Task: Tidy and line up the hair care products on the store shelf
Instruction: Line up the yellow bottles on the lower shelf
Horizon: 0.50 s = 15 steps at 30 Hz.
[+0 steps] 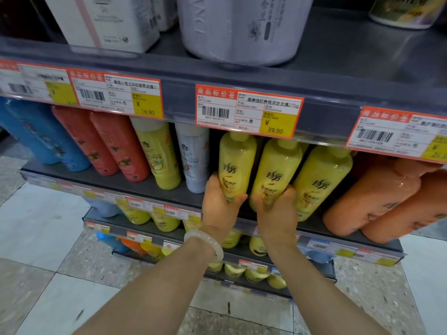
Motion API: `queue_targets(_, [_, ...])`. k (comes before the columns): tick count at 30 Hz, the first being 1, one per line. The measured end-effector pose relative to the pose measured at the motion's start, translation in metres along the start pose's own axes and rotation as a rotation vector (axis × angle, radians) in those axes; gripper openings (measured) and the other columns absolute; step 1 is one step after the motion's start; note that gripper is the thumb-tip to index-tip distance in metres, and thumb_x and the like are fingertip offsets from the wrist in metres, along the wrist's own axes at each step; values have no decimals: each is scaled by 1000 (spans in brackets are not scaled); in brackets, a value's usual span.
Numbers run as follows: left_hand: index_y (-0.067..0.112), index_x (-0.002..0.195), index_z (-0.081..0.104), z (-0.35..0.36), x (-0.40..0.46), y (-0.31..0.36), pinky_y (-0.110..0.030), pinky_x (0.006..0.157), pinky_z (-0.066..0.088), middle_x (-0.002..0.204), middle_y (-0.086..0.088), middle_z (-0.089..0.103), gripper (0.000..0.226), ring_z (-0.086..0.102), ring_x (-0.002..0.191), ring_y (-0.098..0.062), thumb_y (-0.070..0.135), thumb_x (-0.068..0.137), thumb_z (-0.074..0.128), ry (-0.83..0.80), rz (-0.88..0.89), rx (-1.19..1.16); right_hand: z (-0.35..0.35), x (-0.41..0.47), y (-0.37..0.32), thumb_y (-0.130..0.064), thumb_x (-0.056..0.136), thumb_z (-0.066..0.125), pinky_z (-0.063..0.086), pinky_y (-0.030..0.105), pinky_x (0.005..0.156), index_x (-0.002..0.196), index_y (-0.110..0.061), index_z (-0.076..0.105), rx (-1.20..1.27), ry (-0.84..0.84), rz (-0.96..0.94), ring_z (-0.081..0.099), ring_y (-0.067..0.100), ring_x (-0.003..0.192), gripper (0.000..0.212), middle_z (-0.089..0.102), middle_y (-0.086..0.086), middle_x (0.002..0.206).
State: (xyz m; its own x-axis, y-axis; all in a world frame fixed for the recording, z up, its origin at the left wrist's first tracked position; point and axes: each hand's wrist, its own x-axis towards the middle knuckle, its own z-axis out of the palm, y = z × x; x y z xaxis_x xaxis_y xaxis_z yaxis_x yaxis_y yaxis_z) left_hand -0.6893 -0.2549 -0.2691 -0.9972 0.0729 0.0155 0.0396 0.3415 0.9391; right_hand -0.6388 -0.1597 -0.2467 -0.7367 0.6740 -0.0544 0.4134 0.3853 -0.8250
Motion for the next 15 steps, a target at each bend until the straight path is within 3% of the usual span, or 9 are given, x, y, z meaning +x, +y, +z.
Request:
queue_targets(4, [12,118,47,-6,2,-3,-28,84,46,107,3,57,57,54,97,-10,12,71,78,-19,6,6,0,-1,-1,-22,81,69,50,39,80,114,-2,40,-14,20,-14,61,33,100,49,62,17,110])
queue_targets(15, [14,119,46,-6,-3,4,-33,88,48,108,1,60,58,58,101,-17,10,70,78,-17,-36,5,4,1,-4,-25,82,67,50,39,81,120,-3,37,-60,0,-14,61,32,103,54,62,16,113])
